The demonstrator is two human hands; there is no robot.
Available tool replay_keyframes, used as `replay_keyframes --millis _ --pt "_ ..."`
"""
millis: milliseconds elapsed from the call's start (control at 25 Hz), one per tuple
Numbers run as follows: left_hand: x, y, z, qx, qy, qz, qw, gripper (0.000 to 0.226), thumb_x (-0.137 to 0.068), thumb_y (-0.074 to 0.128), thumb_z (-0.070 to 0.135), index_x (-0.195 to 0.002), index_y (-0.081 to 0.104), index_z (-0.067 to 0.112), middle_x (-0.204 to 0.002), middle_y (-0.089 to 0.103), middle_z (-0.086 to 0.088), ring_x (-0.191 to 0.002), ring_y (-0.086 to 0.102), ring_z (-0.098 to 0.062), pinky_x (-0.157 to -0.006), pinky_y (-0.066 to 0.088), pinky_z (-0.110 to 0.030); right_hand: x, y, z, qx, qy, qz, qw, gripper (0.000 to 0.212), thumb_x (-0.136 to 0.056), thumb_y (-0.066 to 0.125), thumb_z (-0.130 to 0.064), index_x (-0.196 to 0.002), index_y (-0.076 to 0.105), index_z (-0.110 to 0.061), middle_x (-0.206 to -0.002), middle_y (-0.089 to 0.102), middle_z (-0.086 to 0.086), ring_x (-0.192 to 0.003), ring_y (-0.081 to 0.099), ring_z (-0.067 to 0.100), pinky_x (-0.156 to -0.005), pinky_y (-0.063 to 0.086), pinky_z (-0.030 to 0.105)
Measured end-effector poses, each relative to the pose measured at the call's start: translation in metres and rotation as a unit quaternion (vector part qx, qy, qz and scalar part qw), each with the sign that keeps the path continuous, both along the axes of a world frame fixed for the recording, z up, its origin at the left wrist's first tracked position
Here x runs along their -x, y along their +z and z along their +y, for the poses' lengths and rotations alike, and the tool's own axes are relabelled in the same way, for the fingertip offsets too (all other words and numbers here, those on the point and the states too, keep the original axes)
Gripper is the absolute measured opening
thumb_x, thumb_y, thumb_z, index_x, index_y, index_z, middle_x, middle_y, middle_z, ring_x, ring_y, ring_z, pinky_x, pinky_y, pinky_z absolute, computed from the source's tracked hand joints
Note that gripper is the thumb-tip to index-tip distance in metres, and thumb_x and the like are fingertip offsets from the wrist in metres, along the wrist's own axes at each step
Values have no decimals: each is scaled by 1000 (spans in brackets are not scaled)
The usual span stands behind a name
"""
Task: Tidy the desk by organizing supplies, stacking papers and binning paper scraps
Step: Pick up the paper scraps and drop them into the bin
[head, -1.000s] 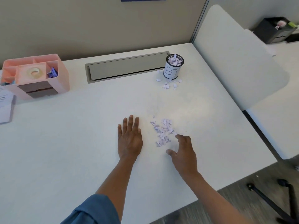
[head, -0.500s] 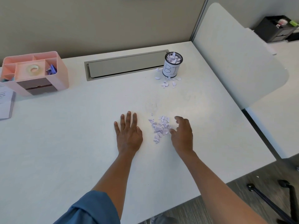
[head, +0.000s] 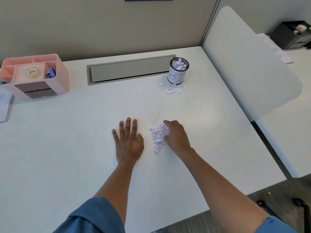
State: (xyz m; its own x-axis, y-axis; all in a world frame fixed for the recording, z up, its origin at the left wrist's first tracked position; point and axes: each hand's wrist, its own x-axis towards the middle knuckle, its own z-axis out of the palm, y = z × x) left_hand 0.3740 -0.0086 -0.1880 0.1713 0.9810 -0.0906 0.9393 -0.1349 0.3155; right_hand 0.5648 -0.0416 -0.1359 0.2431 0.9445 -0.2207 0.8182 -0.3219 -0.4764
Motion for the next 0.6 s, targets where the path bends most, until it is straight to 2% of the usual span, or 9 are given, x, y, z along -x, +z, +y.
replay_keyframes --millis 80,160,320,440,600 --pt "0 0 -1 -4 1 -4 1000 64 -102 28 36 -161 7 30 -170 1 5 -156 -3 -22 -124 -5 -55 3 -2 1 9 61 -65 996 47 -85 55 -2 -128 56 -22 -125 51 2 -111 46 27 -74 47 32" --pt "0 0 0 -4 5 -4 1000 64 -101 29 36 -161 8 30 -170 2 5 -156 -3 -21 -124 -5 -54 4 -6 -1 -5 83 -105 991 38 -84 51 1 -115 62 -18 -117 53 1 -106 47 25 -67 43 30" --pt "0 -3 0 -7 7 2 1000 64 -101 28 37 -161 7 32 -169 2 7 -156 -3 -20 -125 -4 -53 -9 -11 -4 -44 100 -112 988 22 -82 49 3 -91 62 -12 -95 55 5 -90 51 24 -66 45 34" --pt "0 -4 1 -5 6 9 1000 64 -100 25 38 -161 5 32 -169 0 8 -156 -4 -20 -125 -4 -53 -21 -11 6 -58 71 -24 996 21 -80 54 3 -84 68 -12 -86 62 2 -79 57 21 -66 45 31" --pt "0 -4 0 -6 6 16 1000 65 -100 26 39 -161 4 33 -169 0 8 -156 -3 -20 -125 -3 -53 -43 3 32 -74 -60 155 983 14 -79 67 0 -76 75 -11 -73 72 -7 -66 65 10 -63 48 20"
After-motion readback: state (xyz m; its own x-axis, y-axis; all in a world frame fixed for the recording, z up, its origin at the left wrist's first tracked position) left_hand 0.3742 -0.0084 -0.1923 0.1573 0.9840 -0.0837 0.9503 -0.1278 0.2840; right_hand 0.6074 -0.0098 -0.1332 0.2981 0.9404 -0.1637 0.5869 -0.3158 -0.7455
